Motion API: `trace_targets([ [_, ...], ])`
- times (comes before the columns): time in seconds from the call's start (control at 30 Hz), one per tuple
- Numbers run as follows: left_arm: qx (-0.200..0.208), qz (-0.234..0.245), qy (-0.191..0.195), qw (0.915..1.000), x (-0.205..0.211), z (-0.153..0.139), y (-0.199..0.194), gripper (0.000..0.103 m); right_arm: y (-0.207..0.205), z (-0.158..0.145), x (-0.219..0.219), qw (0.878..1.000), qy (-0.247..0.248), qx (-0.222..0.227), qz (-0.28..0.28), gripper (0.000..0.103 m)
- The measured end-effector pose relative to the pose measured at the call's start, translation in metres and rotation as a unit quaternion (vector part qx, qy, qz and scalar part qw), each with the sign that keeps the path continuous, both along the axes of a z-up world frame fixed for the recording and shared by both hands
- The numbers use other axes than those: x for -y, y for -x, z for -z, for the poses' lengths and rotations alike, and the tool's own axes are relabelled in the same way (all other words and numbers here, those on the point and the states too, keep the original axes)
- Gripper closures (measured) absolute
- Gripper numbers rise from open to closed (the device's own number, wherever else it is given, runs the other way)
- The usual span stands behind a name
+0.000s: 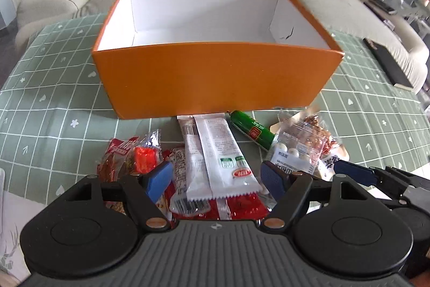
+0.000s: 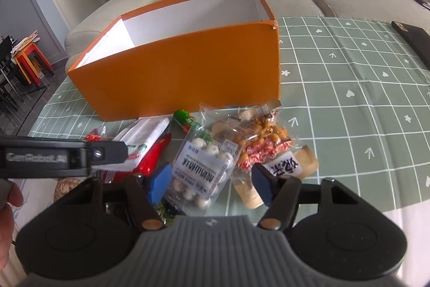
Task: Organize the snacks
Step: 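Grasp the white sausage packs with left tool while right tool grasps candy-ball bag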
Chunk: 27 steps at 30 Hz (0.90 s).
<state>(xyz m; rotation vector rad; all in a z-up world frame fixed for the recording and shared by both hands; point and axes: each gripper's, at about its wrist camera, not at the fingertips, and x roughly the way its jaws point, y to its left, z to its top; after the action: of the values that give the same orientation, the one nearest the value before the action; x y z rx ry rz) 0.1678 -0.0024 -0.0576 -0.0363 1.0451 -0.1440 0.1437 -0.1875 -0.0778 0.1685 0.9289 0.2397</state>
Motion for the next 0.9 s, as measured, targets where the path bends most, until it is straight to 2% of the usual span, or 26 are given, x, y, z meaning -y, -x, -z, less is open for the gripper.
trace_targets([
  [0.07,-0.011,0.015,-0.003,0.9998,0.006,0.003,-0.010,0.015,-0.006,0.004,-0.001,1.000,0.002,-0.001,0.001,0.035],
  [0.23,-0.040,0.029,-0.059,0.9970,0.023,0.015,-0.031,0.015,-0.015,0.015,-0.004,1.000,0.009,-0.010,-0.001,0.036],
  [0.33,-0.066,0.032,-0.079,0.9942,0.027,0.025,-0.038,0.022,-0.018,0.020,-0.004,1.000,0.012,-0.012,-0.003,0.048],
  [0.43,-0.078,0.038,-0.098,0.9914,0.032,0.031,-0.041,0.022,-0.017,0.023,-0.004,1.000,0.010,-0.009,-0.004,0.061],
  [0.5,-0.079,0.040,-0.108,0.9902,0.034,0.033,-0.041,0.024,-0.017,0.022,-0.004,1.000,0.006,-0.004,-0.009,0.070],
  [0.57,-0.080,0.036,-0.112,0.9898,0.036,0.034,-0.042,0.030,-0.016,0.021,-0.005,1.000,0.005,0.002,-0.013,0.078],
  [0.7,-0.078,0.032,-0.114,0.9900,0.037,0.034,-0.041,0.037,-0.012,0.014,-0.002,1.000,-0.006,0.017,-0.014,0.091],
  [0.9,-0.052,0.033,-0.100,0.9931,0.036,0.029,-0.031,0.042,-0.006,0.000,-0.005,0.999,-0.009,0.035,-0.025,0.099],
])
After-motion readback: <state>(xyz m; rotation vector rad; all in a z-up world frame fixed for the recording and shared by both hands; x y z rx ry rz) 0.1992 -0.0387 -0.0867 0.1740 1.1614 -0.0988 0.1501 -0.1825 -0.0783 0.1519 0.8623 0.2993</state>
